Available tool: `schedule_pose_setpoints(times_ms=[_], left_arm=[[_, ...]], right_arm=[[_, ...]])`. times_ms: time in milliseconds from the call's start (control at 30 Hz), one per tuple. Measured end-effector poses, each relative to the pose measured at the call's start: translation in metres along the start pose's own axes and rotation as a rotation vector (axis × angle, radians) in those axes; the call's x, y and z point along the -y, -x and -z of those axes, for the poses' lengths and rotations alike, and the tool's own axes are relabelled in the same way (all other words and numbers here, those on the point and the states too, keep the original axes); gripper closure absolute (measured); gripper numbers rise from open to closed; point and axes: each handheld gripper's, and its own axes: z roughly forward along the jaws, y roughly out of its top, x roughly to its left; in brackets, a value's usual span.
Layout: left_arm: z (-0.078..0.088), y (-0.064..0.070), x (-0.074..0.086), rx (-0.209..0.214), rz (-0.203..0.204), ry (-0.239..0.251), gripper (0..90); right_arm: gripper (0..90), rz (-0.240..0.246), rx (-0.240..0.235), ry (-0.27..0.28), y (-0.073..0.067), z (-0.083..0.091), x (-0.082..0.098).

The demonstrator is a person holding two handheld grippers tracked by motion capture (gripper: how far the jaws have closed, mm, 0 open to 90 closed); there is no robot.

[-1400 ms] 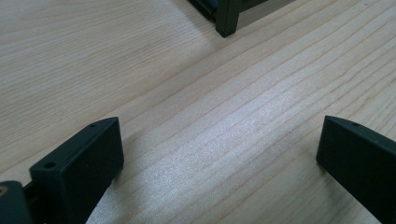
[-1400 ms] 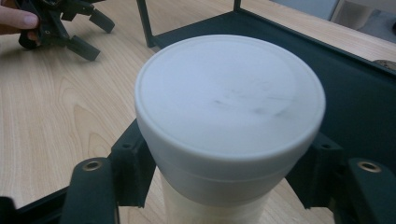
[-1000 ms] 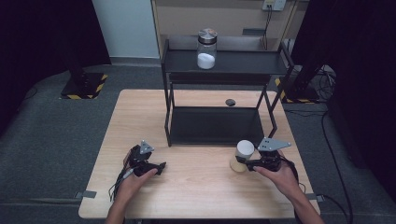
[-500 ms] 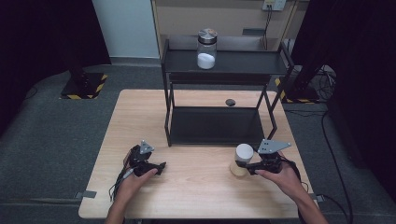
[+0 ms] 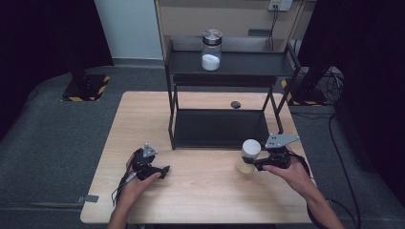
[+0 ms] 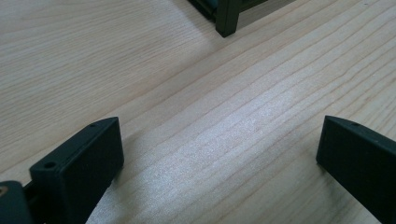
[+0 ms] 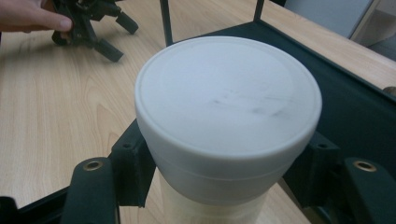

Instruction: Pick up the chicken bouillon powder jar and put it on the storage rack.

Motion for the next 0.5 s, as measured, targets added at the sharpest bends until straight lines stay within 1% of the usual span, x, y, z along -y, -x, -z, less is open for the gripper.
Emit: schedule_pose_setpoints(times_ms=[100,267,400,500], left_arm=[[0.0,0.0,0.0,0.0,0.0,0.0,0.0],[0.0,0.0,0.0,0.0,0.0,0.0,0.0],[0.0,0.0,0.0,0.0,0.0,0.0,0.0],[0.0,0.0,0.0,0.0,0.0,0.0,0.0]], right_arm=[[35.9,0.004,-0.002,0.001,0.003,0.003,-0.011],[35.9,0.004,-0.002,0.019,0.009,0.01,-0.027],[35.9,0.008,0.001,0.026,0.013,0.017,-0.045],[35.9,0.015,0.013,0.028,0.015,0.023,-0.059]])
